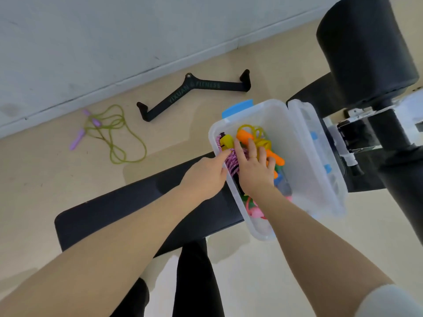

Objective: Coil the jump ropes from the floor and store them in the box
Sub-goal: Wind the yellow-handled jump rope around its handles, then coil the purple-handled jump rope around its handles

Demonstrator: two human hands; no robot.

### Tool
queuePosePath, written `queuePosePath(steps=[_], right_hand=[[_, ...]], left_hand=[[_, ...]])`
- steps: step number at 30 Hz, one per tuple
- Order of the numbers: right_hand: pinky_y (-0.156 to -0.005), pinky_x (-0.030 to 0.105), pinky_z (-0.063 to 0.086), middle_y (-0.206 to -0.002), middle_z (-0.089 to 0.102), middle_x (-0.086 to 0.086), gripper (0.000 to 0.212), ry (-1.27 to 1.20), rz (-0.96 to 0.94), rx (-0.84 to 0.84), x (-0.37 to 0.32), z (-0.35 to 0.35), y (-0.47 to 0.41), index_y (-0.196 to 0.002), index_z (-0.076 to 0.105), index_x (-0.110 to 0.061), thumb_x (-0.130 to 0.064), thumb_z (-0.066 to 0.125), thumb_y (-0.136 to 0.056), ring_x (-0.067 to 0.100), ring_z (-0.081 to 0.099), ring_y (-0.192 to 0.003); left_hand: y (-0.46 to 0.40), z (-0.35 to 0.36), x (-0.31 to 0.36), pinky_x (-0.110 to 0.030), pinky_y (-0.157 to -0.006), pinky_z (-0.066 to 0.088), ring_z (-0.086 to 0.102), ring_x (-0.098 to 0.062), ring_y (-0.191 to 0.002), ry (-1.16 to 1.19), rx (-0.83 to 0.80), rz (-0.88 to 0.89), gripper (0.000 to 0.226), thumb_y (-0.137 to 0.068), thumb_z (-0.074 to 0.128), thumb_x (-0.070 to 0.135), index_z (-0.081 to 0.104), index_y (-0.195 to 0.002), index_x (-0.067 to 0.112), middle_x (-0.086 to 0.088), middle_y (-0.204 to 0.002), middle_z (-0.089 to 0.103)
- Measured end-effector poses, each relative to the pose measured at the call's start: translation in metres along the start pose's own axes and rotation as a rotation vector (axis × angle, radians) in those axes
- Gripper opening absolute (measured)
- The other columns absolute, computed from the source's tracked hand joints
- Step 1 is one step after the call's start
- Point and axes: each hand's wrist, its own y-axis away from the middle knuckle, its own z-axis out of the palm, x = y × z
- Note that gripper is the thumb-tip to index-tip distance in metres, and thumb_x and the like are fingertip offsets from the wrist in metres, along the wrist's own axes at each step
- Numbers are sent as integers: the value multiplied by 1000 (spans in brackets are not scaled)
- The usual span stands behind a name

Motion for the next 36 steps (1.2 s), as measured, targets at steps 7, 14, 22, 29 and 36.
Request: queuePosePath(steps=[7,14,22,29,36], right_hand=[[-94,39,41,-143,34,15,54,-463,78,-99,11,-26,-2,-142,29,-11,-5,39,-89,37,42,-124],[-103,43,36,-148,29,12,70,-463,44,-14,6,-54,19,-146,24,-13,5,43,-81,33,34,-131],[-113,36,18,-153,23,6,53,-163,-170,87,-69,-83,37,-140,34,-14,-9,45,-89,26,19,-139],[-108,38,27,-150,27,4,41,-155,-375,-114,-168,-99,44,-131,45,-15,-8,40,-91,26,28,-135],[-105,39,37,-143,33,6,35,-147,-425,-320,-292,-86,36,-126,50,-11,-8,36,-94,25,36,-127]], left_hand=[[-26,3,36,-40,-99,35,47,-28,-118,-127,291,133,36,-98,36,23,41,-131,10,-9,-121,57],[-29,-3,10,-62,-110,-4,6,-27,-143,-707,-98,191,56,-96,36,43,24,-148,26,-3,-153,24],[55,-23,-43,-40,-113,20,19,-27,-139,-709,-120,376,61,-97,38,25,9,-150,20,-3,-157,14],[123,-66,-138,-28,-109,27,35,-20,-134,-145,-198,-25,48,-100,36,26,28,-146,14,-4,-150,35],[187,-127,-284,-27,-97,36,49,-23,-119,89,-49,-324,40,-99,38,25,42,-138,15,-8,-138,48]])
